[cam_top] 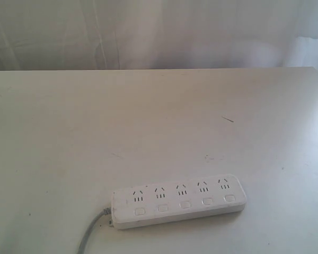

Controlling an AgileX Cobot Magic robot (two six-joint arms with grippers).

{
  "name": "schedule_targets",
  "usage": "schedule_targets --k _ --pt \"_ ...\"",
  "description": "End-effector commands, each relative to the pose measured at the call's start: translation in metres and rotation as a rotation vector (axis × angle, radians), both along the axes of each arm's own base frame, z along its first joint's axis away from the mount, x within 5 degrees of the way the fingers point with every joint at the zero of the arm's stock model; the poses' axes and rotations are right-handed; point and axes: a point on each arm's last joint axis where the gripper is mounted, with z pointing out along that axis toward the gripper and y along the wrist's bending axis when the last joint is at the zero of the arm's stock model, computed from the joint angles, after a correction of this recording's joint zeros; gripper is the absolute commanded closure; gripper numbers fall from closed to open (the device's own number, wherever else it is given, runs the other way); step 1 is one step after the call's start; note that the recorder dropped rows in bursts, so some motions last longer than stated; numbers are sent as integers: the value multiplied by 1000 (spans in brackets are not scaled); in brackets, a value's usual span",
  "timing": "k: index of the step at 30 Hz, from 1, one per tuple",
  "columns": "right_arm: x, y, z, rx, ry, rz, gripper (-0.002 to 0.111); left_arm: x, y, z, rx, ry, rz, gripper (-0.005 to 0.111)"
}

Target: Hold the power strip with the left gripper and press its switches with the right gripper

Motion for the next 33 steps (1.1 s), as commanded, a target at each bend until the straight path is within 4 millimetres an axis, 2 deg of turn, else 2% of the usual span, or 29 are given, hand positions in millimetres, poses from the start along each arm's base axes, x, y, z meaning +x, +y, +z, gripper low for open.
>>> schedule_targets --k 1,33 --pt "0 0 0 -7 -11 -4 108 0 0 -1 -5 -2 6 107" --pt "0 1 0 36 -13 1 108 0 0 -1 -5 -2 6 107"
